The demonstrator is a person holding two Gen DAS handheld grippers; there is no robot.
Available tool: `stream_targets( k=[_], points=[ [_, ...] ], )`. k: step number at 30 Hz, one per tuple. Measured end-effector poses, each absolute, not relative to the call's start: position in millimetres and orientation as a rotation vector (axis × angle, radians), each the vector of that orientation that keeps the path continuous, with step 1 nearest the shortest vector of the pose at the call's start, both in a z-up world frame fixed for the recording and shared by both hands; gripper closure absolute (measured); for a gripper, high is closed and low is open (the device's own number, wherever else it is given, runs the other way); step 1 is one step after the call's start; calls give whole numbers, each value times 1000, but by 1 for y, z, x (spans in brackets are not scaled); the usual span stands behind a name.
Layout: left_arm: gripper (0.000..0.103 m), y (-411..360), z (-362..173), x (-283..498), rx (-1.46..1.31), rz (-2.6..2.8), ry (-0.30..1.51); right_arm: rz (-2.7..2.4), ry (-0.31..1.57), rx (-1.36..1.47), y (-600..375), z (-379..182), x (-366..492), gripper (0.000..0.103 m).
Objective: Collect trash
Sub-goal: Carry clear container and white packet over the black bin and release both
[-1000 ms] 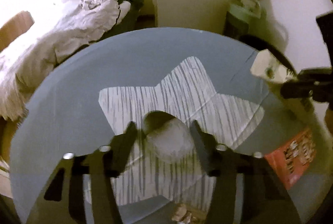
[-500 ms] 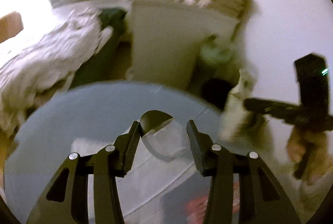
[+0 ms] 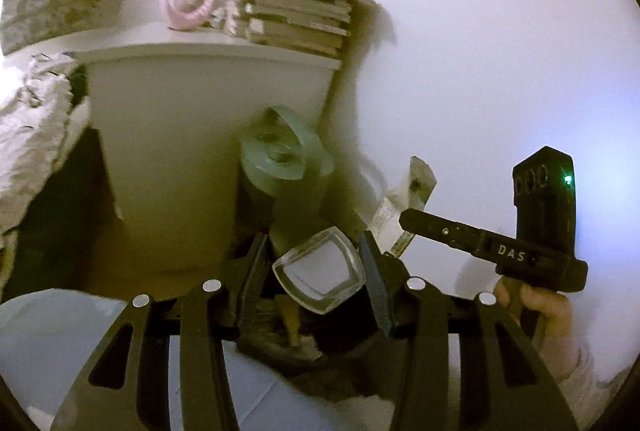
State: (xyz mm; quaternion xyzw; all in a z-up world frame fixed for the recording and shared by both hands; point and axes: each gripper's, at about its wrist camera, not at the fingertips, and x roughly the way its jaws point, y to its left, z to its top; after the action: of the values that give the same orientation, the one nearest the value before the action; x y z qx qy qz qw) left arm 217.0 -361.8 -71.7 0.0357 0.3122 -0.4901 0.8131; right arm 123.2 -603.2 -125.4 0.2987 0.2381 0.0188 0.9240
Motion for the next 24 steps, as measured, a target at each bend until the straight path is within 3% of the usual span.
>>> stream_targets(
  k=[24],
  points=[
    [57, -432, -114, 247, 96, -1064, 782, -14, 575, 703, -641, -200, 141, 82]
  ],
)
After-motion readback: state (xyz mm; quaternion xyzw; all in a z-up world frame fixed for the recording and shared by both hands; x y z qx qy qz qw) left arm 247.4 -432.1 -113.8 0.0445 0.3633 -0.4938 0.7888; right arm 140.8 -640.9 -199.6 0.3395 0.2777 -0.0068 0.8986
